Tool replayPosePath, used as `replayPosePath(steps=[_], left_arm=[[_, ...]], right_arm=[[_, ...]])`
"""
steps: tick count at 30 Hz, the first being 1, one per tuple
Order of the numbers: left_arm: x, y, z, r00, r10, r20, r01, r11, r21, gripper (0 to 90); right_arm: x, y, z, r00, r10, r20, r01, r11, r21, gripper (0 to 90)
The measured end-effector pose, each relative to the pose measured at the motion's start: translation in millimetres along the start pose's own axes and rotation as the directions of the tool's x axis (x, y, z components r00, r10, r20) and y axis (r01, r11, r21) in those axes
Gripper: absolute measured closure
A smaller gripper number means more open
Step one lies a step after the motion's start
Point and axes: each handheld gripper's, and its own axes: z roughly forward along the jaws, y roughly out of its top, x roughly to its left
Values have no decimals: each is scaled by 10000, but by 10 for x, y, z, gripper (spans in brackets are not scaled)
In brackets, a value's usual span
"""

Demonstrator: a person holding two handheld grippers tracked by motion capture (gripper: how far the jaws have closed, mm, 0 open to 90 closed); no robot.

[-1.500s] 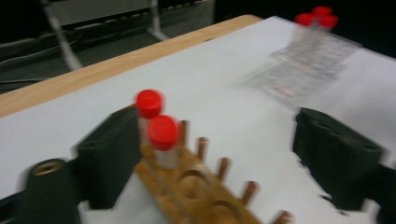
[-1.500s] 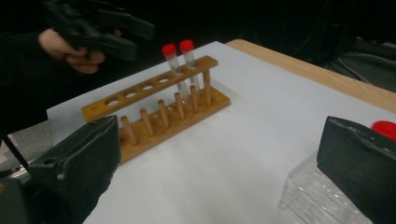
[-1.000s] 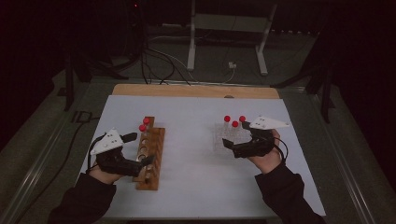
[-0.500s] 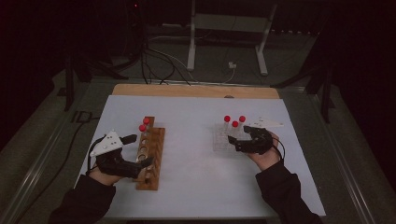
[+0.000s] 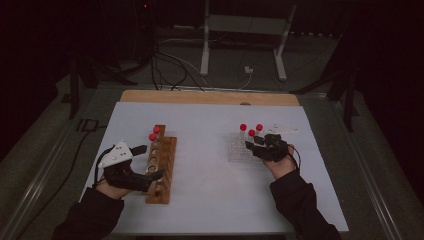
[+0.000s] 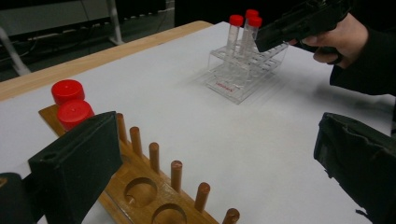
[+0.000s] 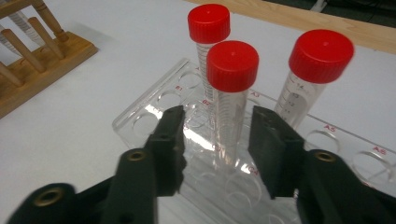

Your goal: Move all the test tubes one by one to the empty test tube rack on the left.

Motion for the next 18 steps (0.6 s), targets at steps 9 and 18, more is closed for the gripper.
replayPosePath(steps=[9,18], left_arm=[[5,-2,-3,10000,-22,36,22,10000,-3,16],[5,2,-4,10000,-16,14,16,10000,-7,16]], right_arm=[[22,16,93,9985,-233,485,222,9995,240,705],[43,34,73,9961,-365,802,349,9991,220,750]])
